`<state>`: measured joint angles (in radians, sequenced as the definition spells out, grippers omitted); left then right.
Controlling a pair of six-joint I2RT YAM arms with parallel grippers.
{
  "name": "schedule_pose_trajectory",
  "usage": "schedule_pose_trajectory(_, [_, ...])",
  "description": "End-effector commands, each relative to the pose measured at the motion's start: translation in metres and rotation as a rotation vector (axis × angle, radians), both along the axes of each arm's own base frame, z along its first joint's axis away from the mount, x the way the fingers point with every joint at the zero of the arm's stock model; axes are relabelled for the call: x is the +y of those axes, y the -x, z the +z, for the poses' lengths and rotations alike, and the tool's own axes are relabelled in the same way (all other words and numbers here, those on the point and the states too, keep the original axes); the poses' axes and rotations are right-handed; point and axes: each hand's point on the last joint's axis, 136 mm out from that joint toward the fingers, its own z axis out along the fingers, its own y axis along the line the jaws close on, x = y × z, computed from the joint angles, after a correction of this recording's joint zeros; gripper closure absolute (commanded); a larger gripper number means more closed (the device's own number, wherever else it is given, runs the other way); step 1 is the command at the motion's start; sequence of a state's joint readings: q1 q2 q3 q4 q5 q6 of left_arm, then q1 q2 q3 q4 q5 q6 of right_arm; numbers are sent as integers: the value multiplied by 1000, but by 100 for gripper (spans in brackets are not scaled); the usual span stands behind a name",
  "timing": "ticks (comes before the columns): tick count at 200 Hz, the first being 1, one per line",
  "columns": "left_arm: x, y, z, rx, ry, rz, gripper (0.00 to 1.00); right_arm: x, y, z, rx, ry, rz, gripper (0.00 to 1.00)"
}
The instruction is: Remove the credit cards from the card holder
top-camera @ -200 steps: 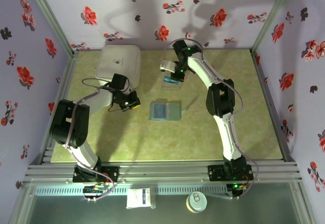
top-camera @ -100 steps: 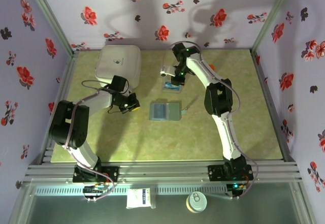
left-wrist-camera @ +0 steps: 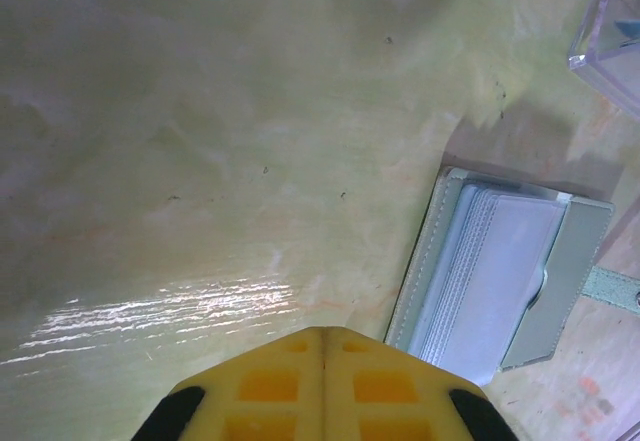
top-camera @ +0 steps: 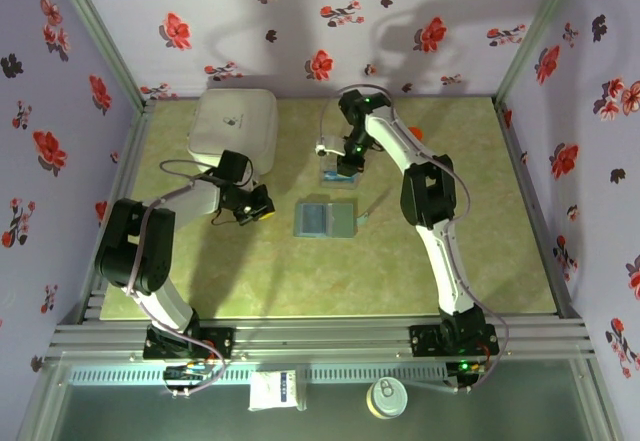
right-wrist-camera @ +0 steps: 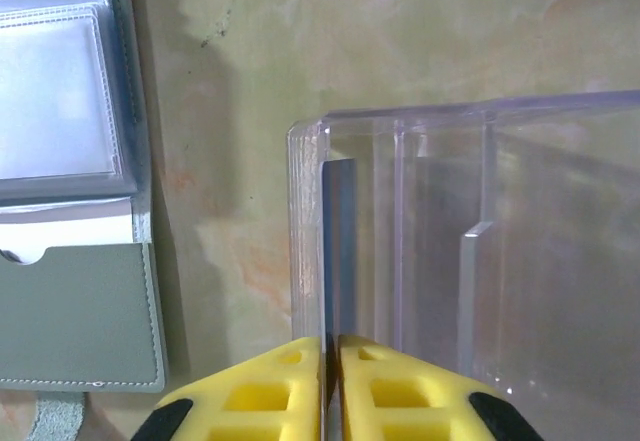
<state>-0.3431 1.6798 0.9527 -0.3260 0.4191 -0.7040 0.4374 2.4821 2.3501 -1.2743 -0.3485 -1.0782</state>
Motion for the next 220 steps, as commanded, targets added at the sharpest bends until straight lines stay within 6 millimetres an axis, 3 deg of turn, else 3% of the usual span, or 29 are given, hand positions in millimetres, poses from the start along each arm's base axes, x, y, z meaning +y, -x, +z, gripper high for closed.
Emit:
schedule_pose_trajectory(1, [1,-1,8,-8,17,15,96,2,2,2,13,-3,11,82])
schedule_pose_trajectory(39, [-1,-4,11,-15,19,7,96,2,-9,22,-49,-27,-20,76])
schedule_pose_trajectory(88, [-1,-4,10,-14,24,5,96,-3,-39,38,-204,-12,-97,81])
schedule_pose_trajectory(140, [-1,-1,15,-25,28,3,96,-2,-43,49,-236,-30,-114,80])
schedule_pose_trajectory(220, [-2,-2,14,-22,34,6,97,0,-39,19,-219,15,-103,97])
